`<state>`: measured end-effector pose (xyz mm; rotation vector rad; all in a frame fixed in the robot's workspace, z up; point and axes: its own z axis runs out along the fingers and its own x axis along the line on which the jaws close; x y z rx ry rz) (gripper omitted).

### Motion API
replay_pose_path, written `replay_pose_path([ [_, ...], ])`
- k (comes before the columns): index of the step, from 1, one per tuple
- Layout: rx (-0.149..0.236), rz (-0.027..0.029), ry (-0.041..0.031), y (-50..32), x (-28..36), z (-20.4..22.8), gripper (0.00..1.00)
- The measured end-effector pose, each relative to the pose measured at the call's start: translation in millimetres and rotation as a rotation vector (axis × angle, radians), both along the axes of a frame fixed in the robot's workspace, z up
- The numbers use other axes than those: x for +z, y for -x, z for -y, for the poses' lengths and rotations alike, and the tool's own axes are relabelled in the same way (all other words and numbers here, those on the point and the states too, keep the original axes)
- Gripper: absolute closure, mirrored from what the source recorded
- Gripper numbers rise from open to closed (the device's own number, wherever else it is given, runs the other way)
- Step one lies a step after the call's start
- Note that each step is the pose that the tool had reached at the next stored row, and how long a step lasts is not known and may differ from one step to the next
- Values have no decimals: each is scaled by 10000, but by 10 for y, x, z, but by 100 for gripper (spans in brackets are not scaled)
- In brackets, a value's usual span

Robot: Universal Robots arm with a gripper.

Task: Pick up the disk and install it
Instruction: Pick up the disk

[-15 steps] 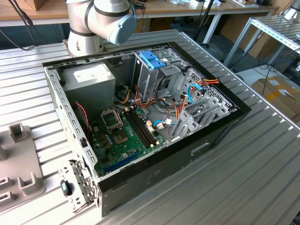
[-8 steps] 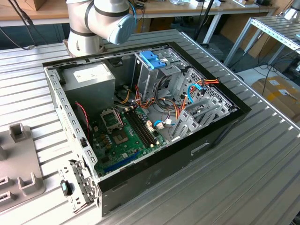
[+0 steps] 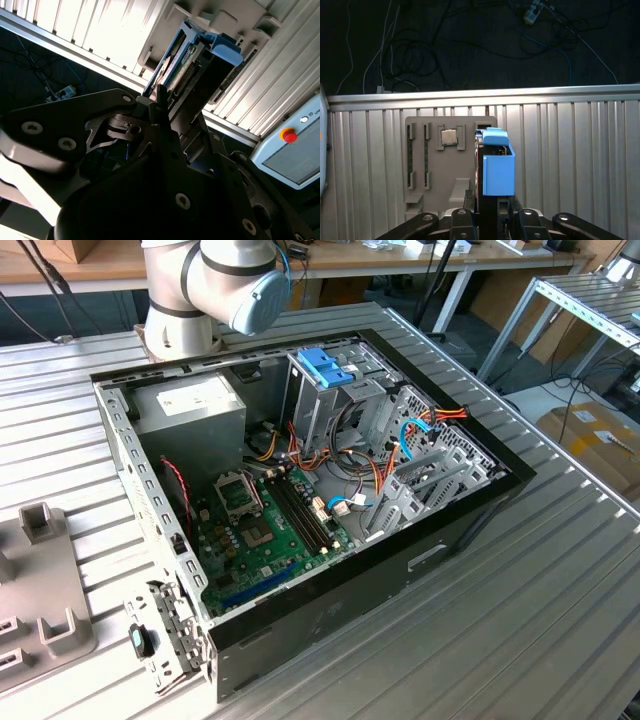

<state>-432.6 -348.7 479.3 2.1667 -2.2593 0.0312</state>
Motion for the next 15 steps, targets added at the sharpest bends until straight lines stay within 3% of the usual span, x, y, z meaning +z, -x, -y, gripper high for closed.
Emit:
replay_pose_path([
  [15,0,1,-1,-62,-1,0,65],
])
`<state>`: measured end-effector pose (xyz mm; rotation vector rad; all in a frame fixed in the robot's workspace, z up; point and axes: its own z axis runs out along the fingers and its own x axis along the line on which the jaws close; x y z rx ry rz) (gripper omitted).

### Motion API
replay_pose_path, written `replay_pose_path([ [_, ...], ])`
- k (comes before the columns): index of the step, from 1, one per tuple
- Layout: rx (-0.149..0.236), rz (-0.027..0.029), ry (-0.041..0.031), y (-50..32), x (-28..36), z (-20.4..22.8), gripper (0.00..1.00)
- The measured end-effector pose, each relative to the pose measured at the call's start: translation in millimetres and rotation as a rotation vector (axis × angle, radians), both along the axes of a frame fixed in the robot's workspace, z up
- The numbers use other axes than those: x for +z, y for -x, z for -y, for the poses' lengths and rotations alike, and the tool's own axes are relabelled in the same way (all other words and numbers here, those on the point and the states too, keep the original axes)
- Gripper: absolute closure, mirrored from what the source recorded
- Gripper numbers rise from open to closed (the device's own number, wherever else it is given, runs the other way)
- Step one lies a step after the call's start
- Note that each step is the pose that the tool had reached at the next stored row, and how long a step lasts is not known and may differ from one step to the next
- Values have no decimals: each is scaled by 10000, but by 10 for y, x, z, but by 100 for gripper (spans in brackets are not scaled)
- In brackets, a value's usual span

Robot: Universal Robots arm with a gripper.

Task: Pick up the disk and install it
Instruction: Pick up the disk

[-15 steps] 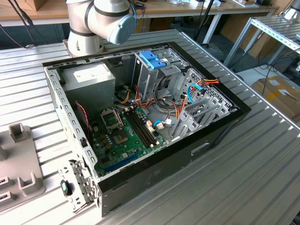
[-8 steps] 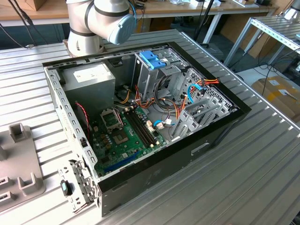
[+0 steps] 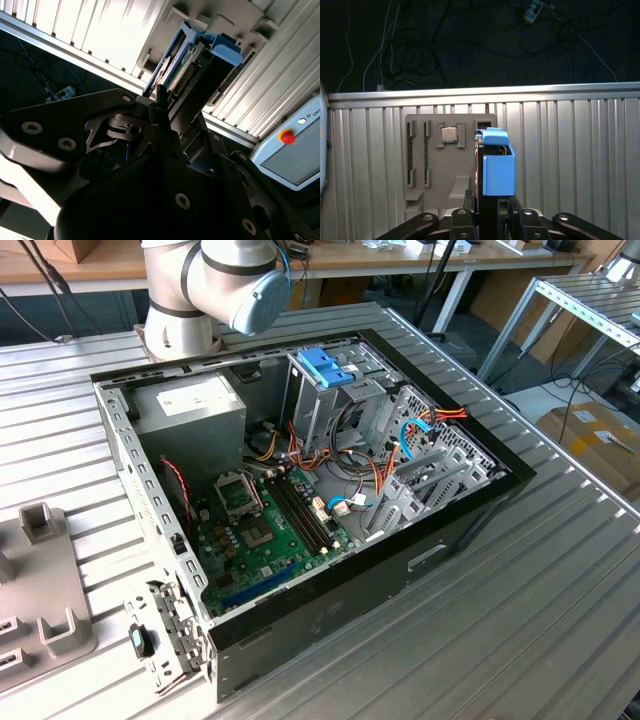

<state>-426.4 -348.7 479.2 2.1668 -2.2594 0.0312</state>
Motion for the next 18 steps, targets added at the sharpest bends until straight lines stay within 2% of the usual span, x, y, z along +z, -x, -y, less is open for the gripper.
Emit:
replay_pose_path([
  [18,0,0,3,-30,7,0,65],
])
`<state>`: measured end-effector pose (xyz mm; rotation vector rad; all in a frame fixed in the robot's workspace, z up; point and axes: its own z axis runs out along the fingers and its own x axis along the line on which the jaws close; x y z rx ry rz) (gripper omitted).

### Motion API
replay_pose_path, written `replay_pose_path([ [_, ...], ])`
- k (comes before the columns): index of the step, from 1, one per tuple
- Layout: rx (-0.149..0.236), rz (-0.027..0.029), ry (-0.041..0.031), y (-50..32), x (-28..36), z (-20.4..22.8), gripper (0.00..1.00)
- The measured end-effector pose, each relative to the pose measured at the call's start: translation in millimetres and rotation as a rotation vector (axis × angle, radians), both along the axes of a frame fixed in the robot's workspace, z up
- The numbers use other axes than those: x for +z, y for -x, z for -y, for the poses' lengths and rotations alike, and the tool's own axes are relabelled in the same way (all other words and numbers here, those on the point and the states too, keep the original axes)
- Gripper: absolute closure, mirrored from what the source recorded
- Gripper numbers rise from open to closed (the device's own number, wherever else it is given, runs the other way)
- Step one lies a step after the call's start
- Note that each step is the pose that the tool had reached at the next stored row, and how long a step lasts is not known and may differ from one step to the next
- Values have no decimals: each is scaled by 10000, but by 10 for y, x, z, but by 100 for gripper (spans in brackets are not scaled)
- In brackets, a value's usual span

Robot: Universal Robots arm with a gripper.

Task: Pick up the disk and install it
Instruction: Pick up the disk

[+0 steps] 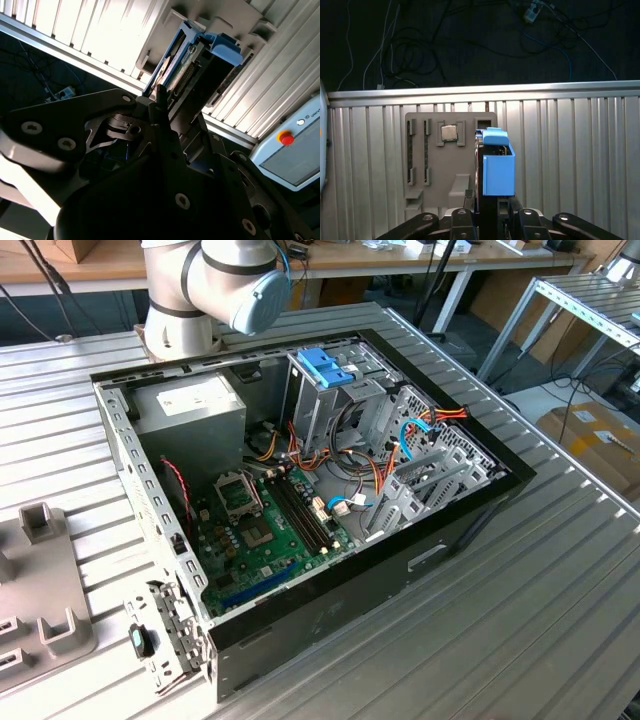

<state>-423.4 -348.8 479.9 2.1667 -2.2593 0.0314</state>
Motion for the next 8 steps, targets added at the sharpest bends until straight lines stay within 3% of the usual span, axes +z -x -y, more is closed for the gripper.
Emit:
replay_pose_path([
  [8,1,-1,3,-15,5,0,65],
])
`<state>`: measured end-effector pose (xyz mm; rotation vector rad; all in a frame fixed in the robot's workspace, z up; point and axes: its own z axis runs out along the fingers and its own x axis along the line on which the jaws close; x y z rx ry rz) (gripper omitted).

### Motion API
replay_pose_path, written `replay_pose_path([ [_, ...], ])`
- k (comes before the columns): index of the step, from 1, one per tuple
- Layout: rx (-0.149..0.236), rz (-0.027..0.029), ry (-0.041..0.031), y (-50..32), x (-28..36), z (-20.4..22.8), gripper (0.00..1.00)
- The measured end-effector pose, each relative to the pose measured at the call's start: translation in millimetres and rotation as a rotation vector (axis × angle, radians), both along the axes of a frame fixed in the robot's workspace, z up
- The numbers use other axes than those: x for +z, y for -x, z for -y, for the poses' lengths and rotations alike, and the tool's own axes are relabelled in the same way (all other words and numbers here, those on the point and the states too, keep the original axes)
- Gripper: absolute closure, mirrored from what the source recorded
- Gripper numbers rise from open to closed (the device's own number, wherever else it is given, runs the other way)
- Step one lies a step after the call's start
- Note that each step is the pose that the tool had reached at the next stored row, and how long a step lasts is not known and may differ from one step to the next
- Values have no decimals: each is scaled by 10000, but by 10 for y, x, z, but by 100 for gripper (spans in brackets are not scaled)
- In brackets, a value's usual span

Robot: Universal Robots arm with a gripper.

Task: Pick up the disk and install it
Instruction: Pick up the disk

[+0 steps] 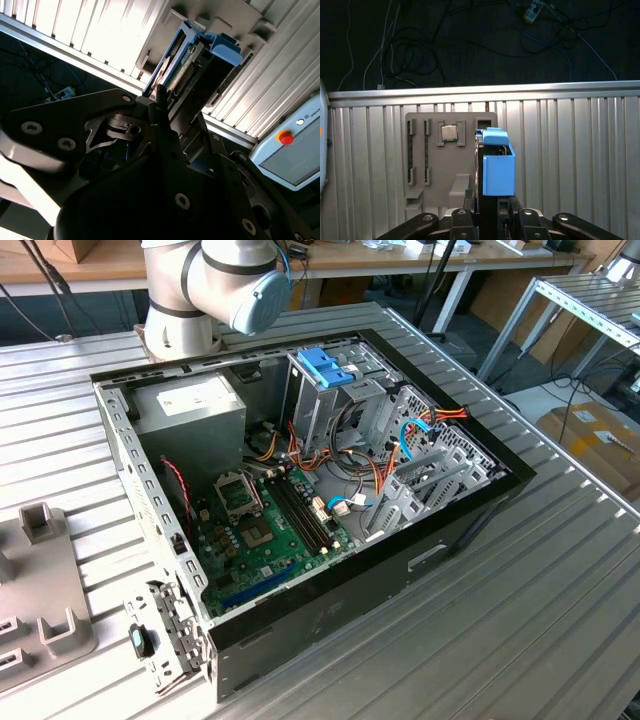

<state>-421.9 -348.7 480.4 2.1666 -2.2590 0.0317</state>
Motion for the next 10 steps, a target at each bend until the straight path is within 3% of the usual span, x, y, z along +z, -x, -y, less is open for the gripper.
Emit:
replay_pose_path([
  [10,0,2,-1,-166,-1,0,65],
])
